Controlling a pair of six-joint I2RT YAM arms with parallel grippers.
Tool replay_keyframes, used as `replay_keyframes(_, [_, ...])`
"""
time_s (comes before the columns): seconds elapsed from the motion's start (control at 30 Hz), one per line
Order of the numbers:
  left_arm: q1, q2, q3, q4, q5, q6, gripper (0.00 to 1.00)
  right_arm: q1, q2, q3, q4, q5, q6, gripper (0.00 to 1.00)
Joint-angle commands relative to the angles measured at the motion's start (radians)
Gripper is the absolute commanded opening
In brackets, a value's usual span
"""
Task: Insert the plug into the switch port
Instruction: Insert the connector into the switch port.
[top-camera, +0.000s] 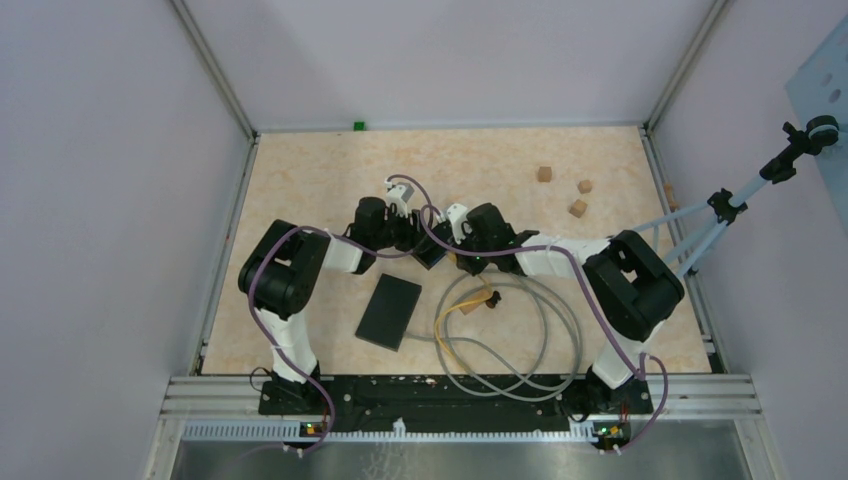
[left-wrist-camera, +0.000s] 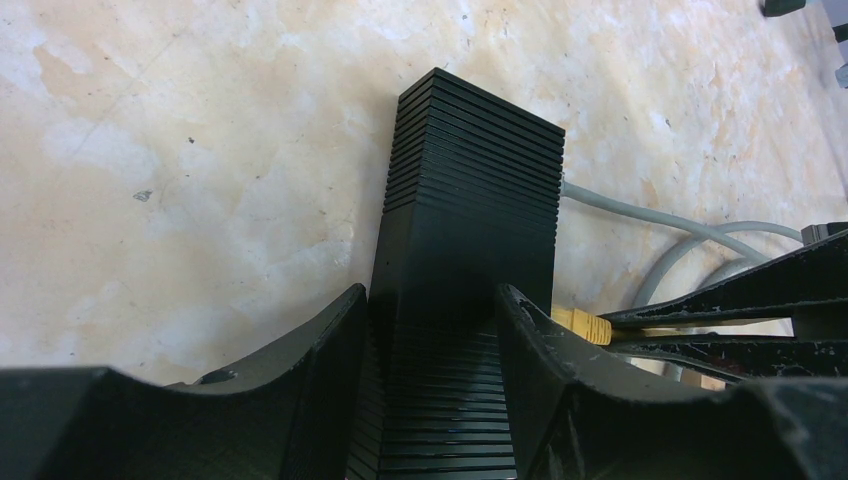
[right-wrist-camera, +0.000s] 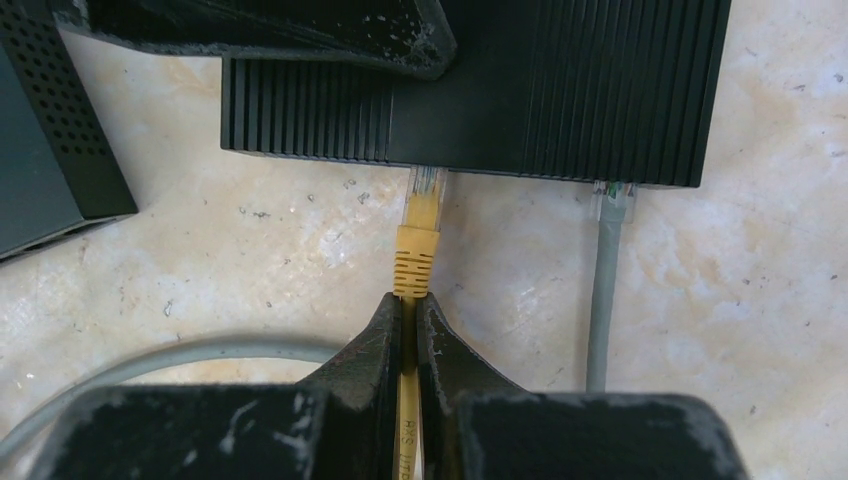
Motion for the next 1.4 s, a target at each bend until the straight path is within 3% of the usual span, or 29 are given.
replay_keyframes(0.0, [-0.004,0.023,0.022,-0.026,-0.001,0.013,0.56,0.006,-0.024,0.016,0.079,-0.044,0.01,0.0])
replay_keyframes(0.27, [-0.004,0.027,0.028,-0.028,0.008,0.015,0.56,0.006,-0.013,0.012,0.097,-0.03,0.01,0.0])
replay_keyframes(0.67, [-0.006,0.044,0.018,-0.028,0.082,0.006,0.47,0.006,0.02,0.025,0.148,0.018,-0.008,0.0])
replay_keyframes(1.37, [-0.016,0.111,-0.029,-0.067,0.207,-0.004,0.51,0.006,0.024,-0.02,0.361,0.066,0.017,0.0])
